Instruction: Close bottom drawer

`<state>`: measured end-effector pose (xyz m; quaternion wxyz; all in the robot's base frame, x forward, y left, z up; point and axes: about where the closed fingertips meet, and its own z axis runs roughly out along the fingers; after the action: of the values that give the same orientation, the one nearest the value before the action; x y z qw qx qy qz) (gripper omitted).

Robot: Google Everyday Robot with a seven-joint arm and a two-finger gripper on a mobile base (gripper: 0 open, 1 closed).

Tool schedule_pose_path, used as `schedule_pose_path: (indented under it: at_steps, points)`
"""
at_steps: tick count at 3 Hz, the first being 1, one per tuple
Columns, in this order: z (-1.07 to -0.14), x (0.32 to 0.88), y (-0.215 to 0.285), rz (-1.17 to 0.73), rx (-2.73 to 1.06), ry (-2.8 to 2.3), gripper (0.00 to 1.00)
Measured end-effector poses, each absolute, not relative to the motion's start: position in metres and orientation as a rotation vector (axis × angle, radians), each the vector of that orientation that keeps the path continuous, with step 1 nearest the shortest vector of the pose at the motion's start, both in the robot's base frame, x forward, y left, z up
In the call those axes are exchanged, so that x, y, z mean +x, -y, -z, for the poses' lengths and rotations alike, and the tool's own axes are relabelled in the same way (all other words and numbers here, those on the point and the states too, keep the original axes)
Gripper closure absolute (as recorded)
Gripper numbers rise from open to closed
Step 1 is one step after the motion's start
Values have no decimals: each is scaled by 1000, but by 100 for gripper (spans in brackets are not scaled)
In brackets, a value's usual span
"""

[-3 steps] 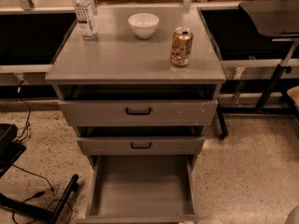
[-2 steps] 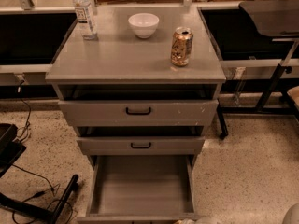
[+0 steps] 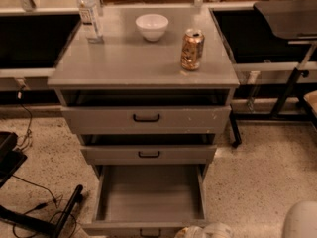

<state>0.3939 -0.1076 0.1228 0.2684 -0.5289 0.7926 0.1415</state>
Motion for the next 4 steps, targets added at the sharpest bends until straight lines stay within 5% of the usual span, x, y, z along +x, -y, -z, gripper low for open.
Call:
schedule_pose_path:
  at_steps: [4]
  points:
    - [-123, 435, 102, -370, -1448, -2089, 100]
